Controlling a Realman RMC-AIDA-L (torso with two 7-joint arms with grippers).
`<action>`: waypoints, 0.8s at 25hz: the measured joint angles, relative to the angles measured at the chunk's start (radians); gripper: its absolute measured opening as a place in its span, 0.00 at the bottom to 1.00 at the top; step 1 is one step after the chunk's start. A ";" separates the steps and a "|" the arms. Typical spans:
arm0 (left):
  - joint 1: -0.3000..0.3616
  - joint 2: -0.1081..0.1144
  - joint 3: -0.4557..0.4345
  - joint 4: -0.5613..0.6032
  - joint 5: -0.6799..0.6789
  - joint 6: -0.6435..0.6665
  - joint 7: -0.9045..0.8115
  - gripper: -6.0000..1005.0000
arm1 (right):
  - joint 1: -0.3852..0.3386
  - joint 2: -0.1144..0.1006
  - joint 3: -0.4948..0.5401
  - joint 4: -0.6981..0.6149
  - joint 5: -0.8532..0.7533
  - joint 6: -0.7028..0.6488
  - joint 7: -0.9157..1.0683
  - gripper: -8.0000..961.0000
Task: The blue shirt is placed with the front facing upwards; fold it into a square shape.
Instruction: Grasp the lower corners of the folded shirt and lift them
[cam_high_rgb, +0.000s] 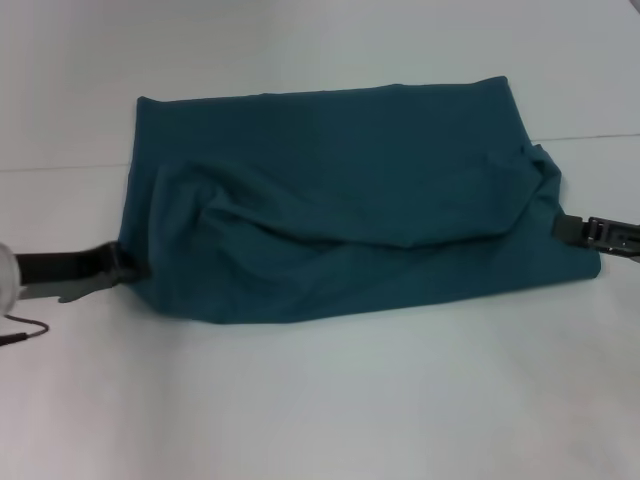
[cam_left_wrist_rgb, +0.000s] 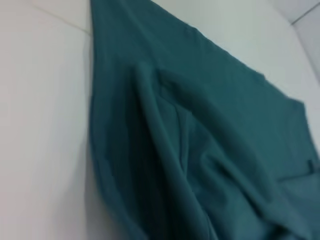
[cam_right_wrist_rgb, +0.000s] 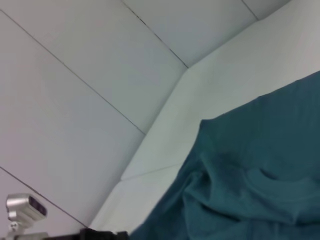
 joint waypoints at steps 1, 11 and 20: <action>-0.007 0.013 -0.026 -0.024 -0.004 0.016 -0.007 0.03 | -0.001 -0.006 0.000 -0.001 -0.004 0.000 -0.003 0.84; -0.009 0.034 -0.079 -0.061 0.005 0.019 -0.026 0.04 | 0.038 -0.097 0.004 -0.013 -0.161 0.056 0.036 0.84; -0.022 0.022 -0.069 -0.063 0.004 -0.019 -0.016 0.04 | 0.187 -0.139 -0.004 -0.026 -0.493 0.200 0.273 0.84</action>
